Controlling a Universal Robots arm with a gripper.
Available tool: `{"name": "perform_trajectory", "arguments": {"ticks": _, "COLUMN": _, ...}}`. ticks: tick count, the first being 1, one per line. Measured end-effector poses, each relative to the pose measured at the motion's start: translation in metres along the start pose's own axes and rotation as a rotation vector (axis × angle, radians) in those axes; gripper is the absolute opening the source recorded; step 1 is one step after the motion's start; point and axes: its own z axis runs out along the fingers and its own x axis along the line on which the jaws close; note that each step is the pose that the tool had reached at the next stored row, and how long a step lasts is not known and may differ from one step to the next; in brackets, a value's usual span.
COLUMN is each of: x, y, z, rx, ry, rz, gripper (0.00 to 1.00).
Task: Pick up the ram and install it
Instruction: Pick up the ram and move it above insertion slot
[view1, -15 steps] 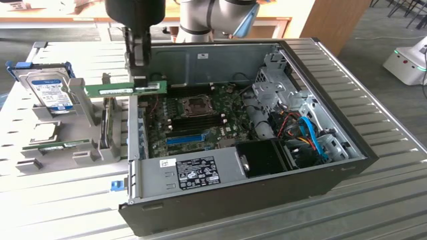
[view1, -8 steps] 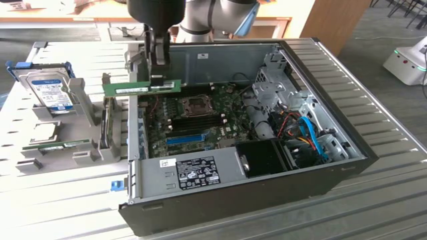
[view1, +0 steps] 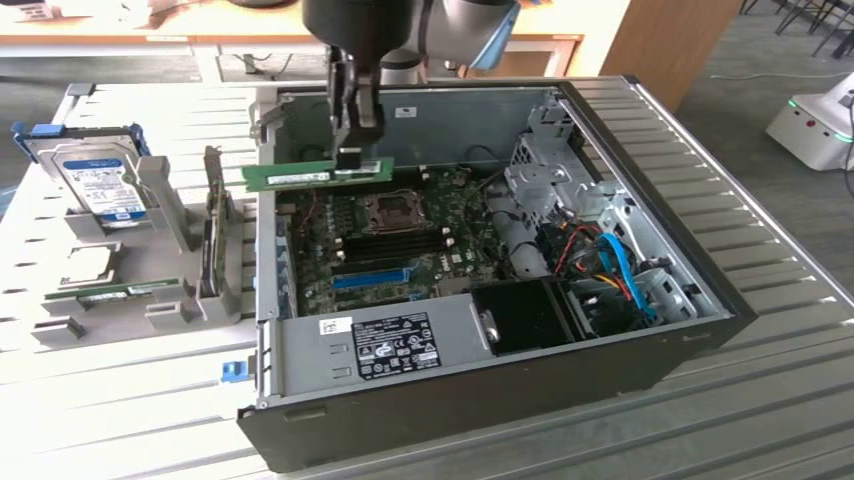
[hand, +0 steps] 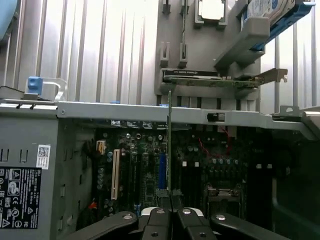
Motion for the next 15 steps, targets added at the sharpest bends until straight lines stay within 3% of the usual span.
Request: {"name": "perform_trajectory", "arguments": {"ticks": 15, "x": 0.001, "y": -0.0561, "z": -0.0048, "rx": -0.0006, "ry": -0.0007, "rz": -0.017, "gripper": 0.12}}
